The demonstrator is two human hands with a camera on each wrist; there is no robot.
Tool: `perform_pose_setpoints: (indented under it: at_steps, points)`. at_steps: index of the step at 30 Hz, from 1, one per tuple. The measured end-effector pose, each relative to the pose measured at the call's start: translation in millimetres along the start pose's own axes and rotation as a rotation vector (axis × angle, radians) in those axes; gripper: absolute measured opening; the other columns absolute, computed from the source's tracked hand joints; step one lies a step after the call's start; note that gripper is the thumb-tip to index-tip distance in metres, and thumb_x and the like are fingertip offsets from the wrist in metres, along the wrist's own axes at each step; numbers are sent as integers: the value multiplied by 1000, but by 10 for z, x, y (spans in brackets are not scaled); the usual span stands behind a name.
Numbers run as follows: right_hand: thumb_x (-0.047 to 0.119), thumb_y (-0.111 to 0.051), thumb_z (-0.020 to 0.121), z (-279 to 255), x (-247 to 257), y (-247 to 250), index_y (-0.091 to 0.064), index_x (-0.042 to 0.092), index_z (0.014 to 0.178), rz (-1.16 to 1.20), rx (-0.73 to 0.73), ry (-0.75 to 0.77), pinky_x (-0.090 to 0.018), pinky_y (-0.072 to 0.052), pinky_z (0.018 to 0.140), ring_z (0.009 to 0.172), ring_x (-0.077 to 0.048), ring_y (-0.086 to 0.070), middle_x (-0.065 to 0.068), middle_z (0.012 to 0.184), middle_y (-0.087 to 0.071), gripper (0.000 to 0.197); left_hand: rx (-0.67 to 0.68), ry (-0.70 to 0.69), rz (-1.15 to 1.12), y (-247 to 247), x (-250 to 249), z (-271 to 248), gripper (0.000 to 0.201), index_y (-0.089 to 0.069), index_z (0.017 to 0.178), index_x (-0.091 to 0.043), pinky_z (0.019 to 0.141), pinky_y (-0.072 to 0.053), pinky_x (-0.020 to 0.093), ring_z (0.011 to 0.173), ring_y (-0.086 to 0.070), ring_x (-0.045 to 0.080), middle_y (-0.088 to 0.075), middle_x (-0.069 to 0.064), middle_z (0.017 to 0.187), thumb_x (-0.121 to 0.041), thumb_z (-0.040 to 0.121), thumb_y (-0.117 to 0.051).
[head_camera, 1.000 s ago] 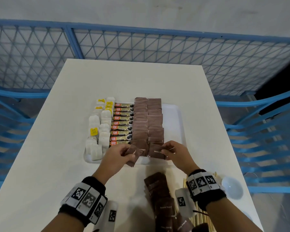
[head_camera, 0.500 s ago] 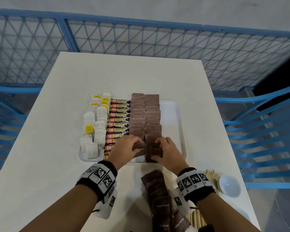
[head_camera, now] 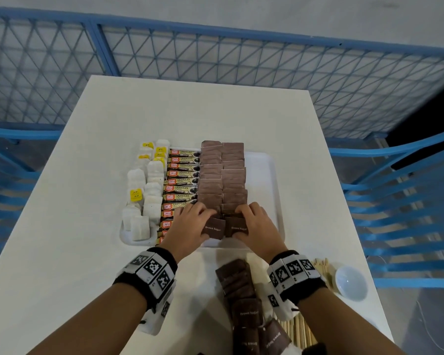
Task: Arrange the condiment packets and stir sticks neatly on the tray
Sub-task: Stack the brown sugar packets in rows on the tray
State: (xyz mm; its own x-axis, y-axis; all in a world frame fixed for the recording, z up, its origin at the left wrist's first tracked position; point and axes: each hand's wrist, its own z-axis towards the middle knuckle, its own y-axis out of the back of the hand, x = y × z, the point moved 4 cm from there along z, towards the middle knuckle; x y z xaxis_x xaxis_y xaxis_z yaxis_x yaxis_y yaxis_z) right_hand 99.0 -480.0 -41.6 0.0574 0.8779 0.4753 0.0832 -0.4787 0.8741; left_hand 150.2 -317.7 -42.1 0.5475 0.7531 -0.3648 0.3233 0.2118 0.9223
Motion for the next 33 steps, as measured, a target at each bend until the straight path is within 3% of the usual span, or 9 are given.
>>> perform_pose_setpoints:
  at_steps: [7, 11, 15, 17, 21, 26, 28, 31, 33]
  points:
    - [25, -74, 74, -39, 26, 48, -53, 11, 115, -43, -47, 31, -36, -46, 85, 96, -26, -51, -9, 108, -54, 48, 11, 39, -3, 61, -71, -74, 55, -48, 132, -21, 95, -28, 38, 116, -42, 23, -46, 4, 122, -32, 80, -66]
    - [23, -73, 76, -263, 23, 118, -59, 9, 103, 9, -97, 54, -35, -48, 78, 87, -25, -54, -8, 98, -58, 33, -26, -3, -63, 90, -194, -205, 37, -59, 116, -14, 89, -34, 33, 106, -48, 24, -50, 7, 113, -29, 83, -65]
    - [29, -63, 86, -623, 21, 179, -63, 15, 100, 18, 39, 46, -21, -40, 77, 85, -10, -47, 1, 94, -57, 20, 202, -114, -176, 16, -449, -344, 25, -59, 112, -14, 72, -34, 18, 88, -48, 11, -52, 1, 110, -28, 91, -56]
    - [34, -60, 88, -837, 14, 184, -62, 18, 104, -9, 146, 39, -17, -36, 79, 88, -7, -44, 5, 97, -55, 23, 321, -135, -183, -72, -560, -407, 30, -57, 115, -16, 73, -36, 20, 88, -45, 9, -51, 0, 113, -33, 90, -57]
    - [43, -59, 84, -1232, -28, 159, -55, 25, 109, -128, 383, 34, -17, -29, 82, 95, -6, -36, 11, 101, -42, 31, 460, -157, -55, -276, -700, -467, 62, -48, 130, -15, 95, -39, 33, 113, -43, 20, -43, 4, 125, -49, 81, -64]
    - [40, -60, 80, -1547, -151, 34, -48, 19, 118, -278, 455, 68, -29, -38, 95, 104, -16, -38, -1, 118, -45, 44, 469, -158, 81, -386, -837, -457, 81, -37, 135, -14, 99, -33, 36, 117, -39, 26, -40, 8, 127, -51, 72, -72]
    - [41, -67, 71, -1599, -145, -26, -52, 18, 112, -344, 491, 63, -32, -44, 86, 99, -20, -47, -3, 112, -51, 50, 468, -135, 82, -418, -862, -460, 83, -35, 136, -13, 100, -33, 36, 118, -39, 26, -39, 8, 128, -45, 71, -75]
    - [49, -80, 45, -1619, -142, -61, -59, 24, 89, -382, 443, 75, -25, -53, 58, 73, -14, -55, 3, 87, -56, 55, 484, -80, 22, -433, -840, -474, 86, -30, 140, -13, 104, -32, 37, 123, -38, 28, -38, 9, 133, -39, 72, -77]
    - [49, -75, 48, -1599, -111, -50, -56, 25, 87, -339, 402, 86, -24, -52, 54, 68, -14, -54, 5, 83, -55, 50, 497, -28, -41, -413, -785, -484, 83, -33, 140, -15, 103, -33, 36, 123, -40, 27, -40, 9, 132, -36, 73, -77]
